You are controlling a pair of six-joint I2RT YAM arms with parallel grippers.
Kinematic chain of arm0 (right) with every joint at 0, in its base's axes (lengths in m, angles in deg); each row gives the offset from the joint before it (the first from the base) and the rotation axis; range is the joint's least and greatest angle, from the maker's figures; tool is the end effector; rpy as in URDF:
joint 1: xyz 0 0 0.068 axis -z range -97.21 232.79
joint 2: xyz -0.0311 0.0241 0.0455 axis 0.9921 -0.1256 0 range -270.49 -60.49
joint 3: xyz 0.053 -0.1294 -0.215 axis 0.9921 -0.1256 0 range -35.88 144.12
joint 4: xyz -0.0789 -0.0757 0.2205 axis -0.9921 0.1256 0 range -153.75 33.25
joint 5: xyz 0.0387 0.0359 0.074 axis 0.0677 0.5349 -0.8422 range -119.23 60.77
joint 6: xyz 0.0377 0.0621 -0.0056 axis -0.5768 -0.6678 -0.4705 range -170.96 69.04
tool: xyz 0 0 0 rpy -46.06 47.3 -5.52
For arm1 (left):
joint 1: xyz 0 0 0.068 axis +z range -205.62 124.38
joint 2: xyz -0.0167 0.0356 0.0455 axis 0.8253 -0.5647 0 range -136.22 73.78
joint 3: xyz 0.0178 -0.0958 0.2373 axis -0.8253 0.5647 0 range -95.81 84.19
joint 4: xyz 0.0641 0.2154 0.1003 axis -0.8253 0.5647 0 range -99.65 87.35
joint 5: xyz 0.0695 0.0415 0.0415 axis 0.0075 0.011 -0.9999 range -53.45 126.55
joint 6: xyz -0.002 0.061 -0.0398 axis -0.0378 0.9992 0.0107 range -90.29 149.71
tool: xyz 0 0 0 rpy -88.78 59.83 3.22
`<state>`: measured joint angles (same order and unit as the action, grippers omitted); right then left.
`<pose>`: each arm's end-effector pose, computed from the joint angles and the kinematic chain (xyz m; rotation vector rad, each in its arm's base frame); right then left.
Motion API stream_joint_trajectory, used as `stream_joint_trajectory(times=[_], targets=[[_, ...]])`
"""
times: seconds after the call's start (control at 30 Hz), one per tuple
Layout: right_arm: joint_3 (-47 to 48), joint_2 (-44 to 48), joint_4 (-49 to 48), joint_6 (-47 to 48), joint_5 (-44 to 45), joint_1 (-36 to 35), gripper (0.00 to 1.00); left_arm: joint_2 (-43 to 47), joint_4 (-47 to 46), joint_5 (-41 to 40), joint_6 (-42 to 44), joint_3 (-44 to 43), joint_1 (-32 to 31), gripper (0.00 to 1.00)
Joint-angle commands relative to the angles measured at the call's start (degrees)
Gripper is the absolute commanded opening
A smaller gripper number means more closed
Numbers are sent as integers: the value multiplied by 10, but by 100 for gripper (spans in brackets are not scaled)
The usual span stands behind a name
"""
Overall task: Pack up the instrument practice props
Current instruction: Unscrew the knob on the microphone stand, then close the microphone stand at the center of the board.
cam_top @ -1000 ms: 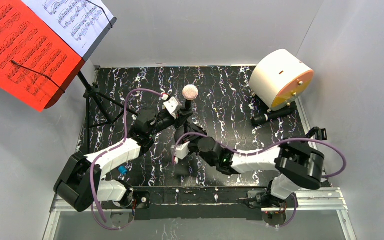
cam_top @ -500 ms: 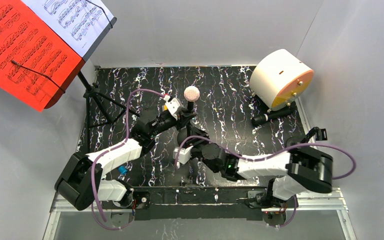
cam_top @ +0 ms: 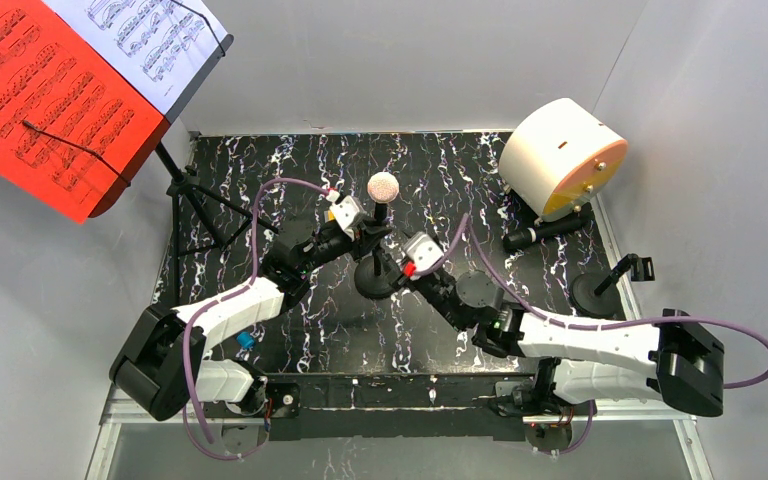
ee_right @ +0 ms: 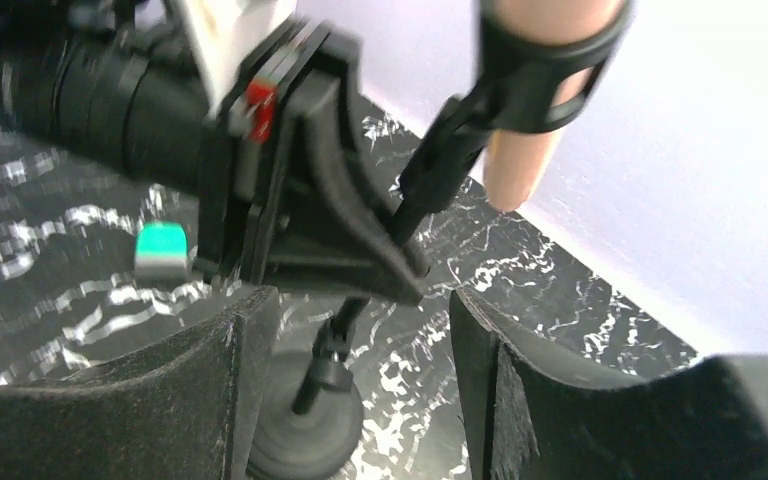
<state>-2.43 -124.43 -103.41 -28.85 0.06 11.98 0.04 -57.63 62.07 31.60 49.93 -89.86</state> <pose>0.1149 0.2396 0.2914 -0.7067 1.2545 0.3386 0.2272 -0.1863 0.2708 0.8038 1.2474 -0.7762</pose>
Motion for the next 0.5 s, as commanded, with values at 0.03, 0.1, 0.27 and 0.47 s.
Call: stream_joint_trajectory(times=[0.03, 0.1, 0.27, 0.47], targets=[[54, -7, -108, -123, 34, 14, 72, 6, -34, 6, 1, 2, 0, 0], [68, -24, -137, -120, 47, 16, 72, 5, -35, 7, 1, 3, 0, 0], [98, -61, -176, -130, 61, 38, 74, 3, -37, 9, 4, 4, 0, 0], [107, -95, -197, -168, 78, 73, 72, 8, -41, 11, 4, 6, 0, 0]])
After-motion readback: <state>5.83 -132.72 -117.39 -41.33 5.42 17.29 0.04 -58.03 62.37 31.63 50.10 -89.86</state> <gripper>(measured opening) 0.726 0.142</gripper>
